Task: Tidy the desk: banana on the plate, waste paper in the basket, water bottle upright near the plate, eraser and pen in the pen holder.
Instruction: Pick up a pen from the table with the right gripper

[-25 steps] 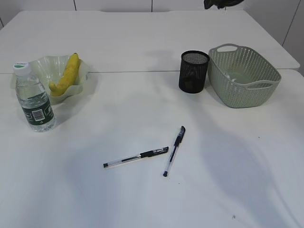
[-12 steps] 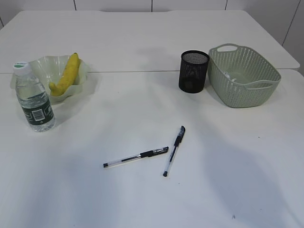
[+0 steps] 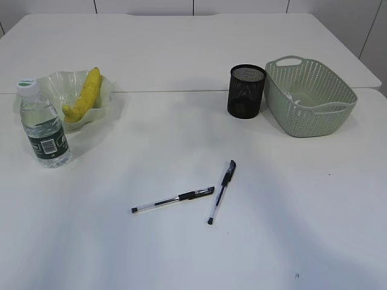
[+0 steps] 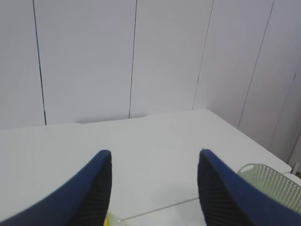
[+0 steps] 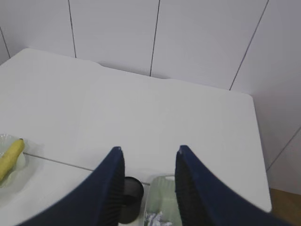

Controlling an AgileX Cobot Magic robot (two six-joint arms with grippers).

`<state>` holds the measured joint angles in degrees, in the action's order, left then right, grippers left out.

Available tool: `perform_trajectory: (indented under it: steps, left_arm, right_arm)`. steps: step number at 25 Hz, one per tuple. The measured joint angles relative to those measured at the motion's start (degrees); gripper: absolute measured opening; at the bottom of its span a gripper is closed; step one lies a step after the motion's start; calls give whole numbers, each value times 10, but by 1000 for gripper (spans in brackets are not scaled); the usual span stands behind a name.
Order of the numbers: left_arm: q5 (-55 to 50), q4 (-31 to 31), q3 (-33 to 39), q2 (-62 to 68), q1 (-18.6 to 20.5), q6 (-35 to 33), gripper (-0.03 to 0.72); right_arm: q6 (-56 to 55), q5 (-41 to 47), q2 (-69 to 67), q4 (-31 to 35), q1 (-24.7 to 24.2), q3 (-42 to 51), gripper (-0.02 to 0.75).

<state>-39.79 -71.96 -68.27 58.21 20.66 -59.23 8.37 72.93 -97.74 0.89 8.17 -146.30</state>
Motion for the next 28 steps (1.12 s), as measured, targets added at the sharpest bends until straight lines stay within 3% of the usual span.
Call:
perform_trajectory:
  steps: [7, 17, 28]
  left_arm:
    - [0, -1, -51, -3, 0, -8, 403]
    - [0, -4, -54, -20, 0, -8, 402]
    - [-5, -5, -55, -30, 0, -8, 401]
  right_arm:
    - [-11, 1, 186, -62, 0, 253, 276]
    - [-104, -64, 464, -83, 0, 651, 276]
    - [-144, -108, 480, -41, 0, 851, 276]
